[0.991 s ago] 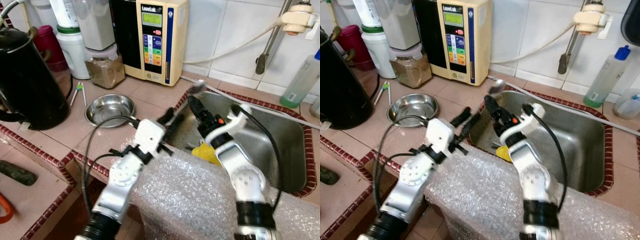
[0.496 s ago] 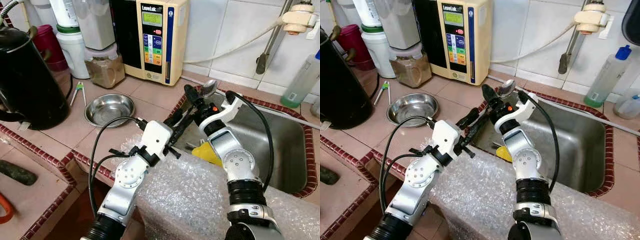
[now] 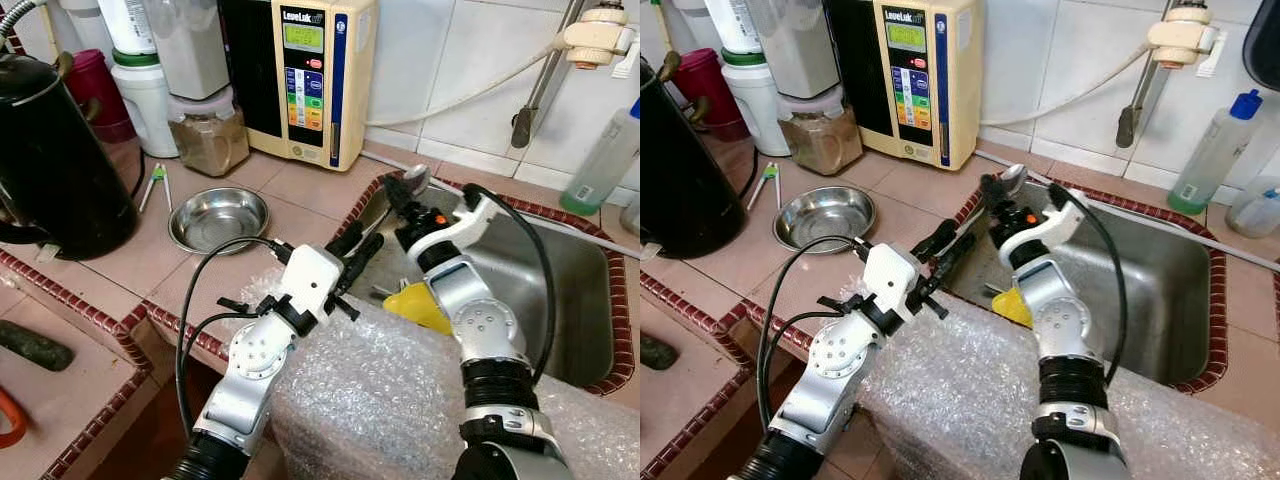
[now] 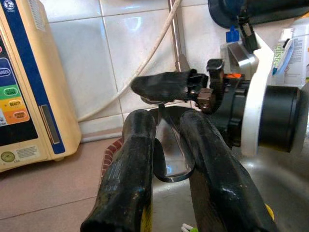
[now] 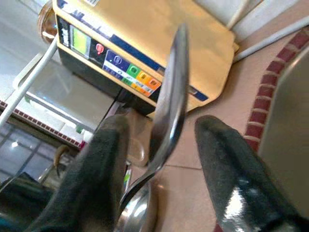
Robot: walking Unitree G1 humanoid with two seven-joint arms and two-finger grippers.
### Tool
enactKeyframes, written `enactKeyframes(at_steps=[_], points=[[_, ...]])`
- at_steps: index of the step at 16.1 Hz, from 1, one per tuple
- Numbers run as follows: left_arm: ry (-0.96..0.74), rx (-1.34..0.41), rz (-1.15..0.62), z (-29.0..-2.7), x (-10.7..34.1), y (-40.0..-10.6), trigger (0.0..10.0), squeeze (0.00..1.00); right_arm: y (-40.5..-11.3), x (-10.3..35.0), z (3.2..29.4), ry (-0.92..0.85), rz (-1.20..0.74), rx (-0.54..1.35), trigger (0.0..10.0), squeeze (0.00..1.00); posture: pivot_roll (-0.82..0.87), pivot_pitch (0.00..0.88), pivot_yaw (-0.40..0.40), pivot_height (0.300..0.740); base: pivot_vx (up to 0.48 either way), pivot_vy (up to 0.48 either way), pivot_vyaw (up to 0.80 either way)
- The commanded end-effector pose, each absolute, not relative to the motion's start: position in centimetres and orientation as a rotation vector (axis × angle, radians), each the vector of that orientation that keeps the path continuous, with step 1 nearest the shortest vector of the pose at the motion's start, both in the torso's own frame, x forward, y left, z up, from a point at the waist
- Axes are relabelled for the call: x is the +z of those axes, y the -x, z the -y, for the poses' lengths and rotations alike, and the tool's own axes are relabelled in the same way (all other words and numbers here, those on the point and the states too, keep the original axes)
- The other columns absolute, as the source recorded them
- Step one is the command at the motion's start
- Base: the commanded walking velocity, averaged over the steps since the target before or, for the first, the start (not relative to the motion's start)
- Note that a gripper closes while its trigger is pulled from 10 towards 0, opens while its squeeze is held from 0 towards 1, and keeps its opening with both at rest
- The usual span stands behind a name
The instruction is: Kitchen organization
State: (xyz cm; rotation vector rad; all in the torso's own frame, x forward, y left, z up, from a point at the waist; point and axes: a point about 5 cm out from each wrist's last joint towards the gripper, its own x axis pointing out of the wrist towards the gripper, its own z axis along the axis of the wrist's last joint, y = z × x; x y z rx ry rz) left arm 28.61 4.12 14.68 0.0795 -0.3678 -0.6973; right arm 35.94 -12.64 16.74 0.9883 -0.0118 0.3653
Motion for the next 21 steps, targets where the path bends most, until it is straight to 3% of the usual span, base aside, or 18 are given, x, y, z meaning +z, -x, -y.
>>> enactKeyframes(at_steps=[1,9,19,21], points=[[-0.093,-0.693,0.376,-4.2,14.9,-28.7,0.0,0.0,-36.0,16.7,12.9,-1.01,0.01,0.353,0.0,0.0,0.02,0.046,0.019,0.74,0.0,0.0,0.0],[-0.097,-0.696,0.372,-4.1,14.7,-28.6,0.0,0.0,-35.6,16.4,11.4,-1.014,-0.05,0.421,0.0,0.0,0.02,0.049,0.02,0.74,0.0,0.0,0.0],[-0.099,-0.674,0.356,-4.6,14.8,-29.0,0.0,0.0,-35.8,16.2,13.1,-1.012,-0.003,0.282,0.0,0.0,0.01,0.051,0.03,0.74,0.0,0.0,0.0],[-0.1,-0.677,0.346,-4.7,14.7,-29.1,2.9,0.0,-36.1,16.8,13.6,-1.024,0.028,0.241,0.0,0.0,0.01,0.051,0.03,0.74,0.0,0.0,0.0]])
